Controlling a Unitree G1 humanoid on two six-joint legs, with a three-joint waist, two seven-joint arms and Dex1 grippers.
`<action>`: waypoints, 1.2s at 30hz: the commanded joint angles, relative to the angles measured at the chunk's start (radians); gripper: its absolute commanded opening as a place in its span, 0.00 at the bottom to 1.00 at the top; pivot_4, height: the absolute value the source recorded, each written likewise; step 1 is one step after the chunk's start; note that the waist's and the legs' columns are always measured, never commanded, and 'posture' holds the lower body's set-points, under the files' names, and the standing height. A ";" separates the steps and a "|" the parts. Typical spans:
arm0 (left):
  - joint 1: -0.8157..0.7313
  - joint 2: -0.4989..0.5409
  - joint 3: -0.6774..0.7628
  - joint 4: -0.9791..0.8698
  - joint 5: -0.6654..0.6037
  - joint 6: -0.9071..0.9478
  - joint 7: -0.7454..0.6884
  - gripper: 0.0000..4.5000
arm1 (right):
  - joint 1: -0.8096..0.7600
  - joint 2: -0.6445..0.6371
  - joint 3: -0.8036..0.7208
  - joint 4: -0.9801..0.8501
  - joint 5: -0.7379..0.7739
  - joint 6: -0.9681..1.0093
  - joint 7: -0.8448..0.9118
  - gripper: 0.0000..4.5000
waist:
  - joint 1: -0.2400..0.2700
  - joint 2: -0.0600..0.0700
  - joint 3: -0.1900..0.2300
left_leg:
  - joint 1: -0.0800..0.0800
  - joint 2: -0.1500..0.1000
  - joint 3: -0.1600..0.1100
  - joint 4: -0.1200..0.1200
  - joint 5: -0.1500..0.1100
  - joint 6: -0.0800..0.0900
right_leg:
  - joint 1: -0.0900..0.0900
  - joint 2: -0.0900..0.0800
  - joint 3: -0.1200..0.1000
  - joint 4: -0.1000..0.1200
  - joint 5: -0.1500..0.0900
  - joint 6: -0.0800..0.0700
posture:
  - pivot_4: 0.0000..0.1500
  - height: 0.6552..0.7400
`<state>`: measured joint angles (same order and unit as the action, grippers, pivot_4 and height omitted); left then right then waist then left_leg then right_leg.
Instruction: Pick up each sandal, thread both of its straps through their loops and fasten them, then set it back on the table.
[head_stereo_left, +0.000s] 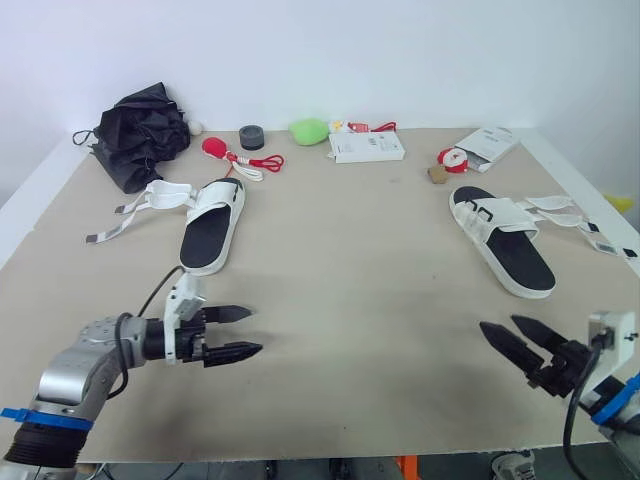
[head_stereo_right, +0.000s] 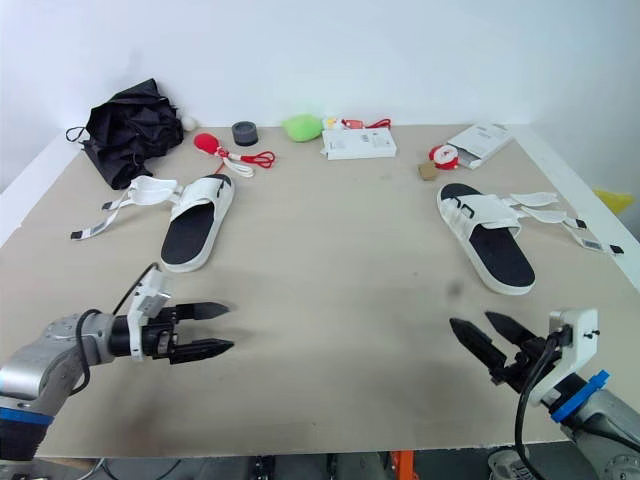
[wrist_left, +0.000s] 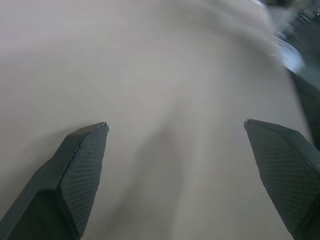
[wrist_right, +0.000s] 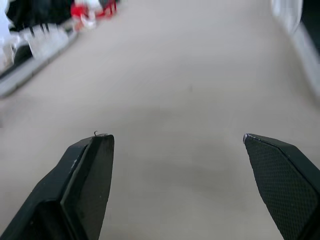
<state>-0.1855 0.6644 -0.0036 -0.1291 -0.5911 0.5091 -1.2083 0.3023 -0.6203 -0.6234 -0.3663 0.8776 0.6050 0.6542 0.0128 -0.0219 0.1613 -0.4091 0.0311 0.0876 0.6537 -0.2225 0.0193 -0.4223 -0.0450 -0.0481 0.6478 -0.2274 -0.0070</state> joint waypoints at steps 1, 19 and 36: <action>-0.128 -0.063 0.013 -0.044 -0.065 0.013 0.025 1.00 | -0.126 -0.026 0.003 0.019 -0.052 -0.002 -0.125 0.99 | 0.000 0.000 0.000 | 0.000 0.000 0.000 0.001 0.000 0.001 | 0.000 0.000 0.000 0.000 0.001 0.001 | 1.00 1.00; -0.448 -0.456 -0.114 0.270 0.171 -0.290 0.206 1.00 | -0.827 -0.069 0.250 0.806 -0.435 -0.131 -0.227 0.99 | -0.005 -0.001 0.000 | -0.003 -0.005 0.006 0.002 -0.001 0.007 | -0.002 0.004 0.010 -0.001 0.008 0.011 | 1.00 1.00; -0.496 -0.513 -0.129 0.360 0.261 -0.248 0.343 1.00 | -1.214 -0.005 0.294 1.403 -0.595 -0.413 -0.291 0.99 | -0.012 -0.001 0.000 | -0.001 -0.004 0.010 0.002 -0.001 0.008 | -0.002 0.005 0.014 -0.001 0.009 0.012 | 1.00 1.00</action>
<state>-0.6682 0.1448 -0.1248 0.2580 -0.3340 0.2566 -0.8665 -0.8750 -0.6223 -0.3131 1.0002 0.2926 0.2389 0.3960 0.0008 -0.0229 0.1615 -0.4101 0.0269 0.0985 0.6561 -0.2238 0.0272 -0.4247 -0.0404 -0.0337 0.6467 -0.2183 0.0046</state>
